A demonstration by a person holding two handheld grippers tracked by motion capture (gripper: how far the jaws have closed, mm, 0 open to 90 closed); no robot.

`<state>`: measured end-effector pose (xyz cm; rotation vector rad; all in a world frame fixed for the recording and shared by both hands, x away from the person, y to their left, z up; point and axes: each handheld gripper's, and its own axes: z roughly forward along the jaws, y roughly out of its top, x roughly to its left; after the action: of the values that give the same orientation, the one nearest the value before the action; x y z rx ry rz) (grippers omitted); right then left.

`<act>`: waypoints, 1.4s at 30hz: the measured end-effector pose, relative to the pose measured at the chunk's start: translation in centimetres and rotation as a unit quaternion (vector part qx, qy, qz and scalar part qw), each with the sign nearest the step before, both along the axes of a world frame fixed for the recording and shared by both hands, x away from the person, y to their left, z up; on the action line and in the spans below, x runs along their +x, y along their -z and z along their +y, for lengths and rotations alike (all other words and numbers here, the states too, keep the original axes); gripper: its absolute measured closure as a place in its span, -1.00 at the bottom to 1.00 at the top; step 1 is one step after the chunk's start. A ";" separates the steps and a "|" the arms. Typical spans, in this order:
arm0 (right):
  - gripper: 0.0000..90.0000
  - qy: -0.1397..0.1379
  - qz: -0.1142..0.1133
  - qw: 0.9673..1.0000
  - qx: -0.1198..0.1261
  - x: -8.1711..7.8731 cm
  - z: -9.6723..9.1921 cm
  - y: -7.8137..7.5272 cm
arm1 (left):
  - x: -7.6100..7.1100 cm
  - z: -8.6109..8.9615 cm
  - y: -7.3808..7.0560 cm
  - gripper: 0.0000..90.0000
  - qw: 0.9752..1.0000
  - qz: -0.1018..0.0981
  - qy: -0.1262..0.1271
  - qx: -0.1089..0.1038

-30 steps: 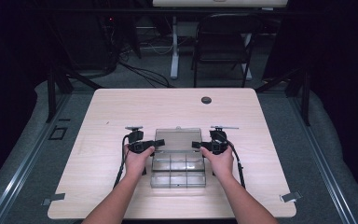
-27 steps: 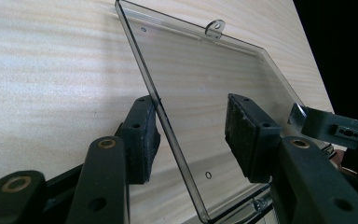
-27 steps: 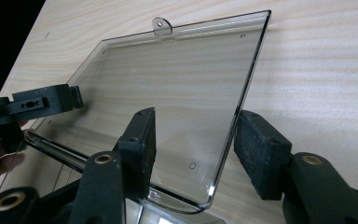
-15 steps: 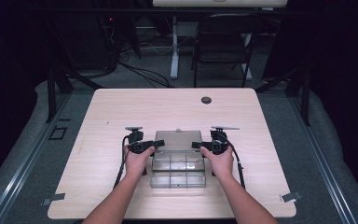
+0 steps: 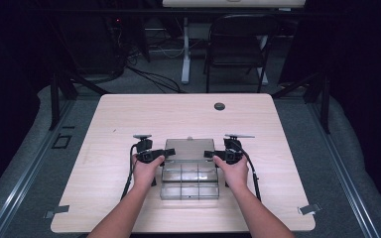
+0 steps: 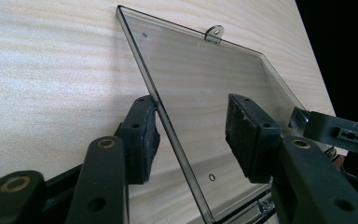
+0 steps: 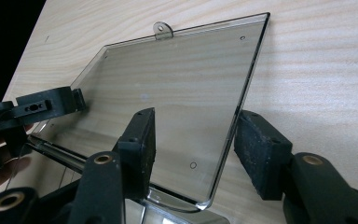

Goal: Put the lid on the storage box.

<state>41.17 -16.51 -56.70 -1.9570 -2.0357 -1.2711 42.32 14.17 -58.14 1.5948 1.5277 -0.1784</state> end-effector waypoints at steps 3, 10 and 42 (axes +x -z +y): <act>0.03 -0.001 -0.010 1.000 -0.019 -0.1 0.2 -0.2 | 0.0 -0.2 -0.2 0.15 1.000 -0.006 0.002 0.010; 0.02 0.000 -0.047 0.998 -0.051 -0.4 -0.4 -1.1 | -0.3 0.5 -1.1 0.14 1.000 -0.021 0.005 0.022; 0.34 -0.045 -0.176 0.965 -0.187 -5.4 -3.5 -6.9 | -5.6 3.1 -6.2 0.11 0.982 -0.148 0.059 0.102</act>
<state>35.80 -19.99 -49.83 -1.8441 -2.6770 -1.3814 36.68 17.30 -51.92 1.7852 1.2519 0.1502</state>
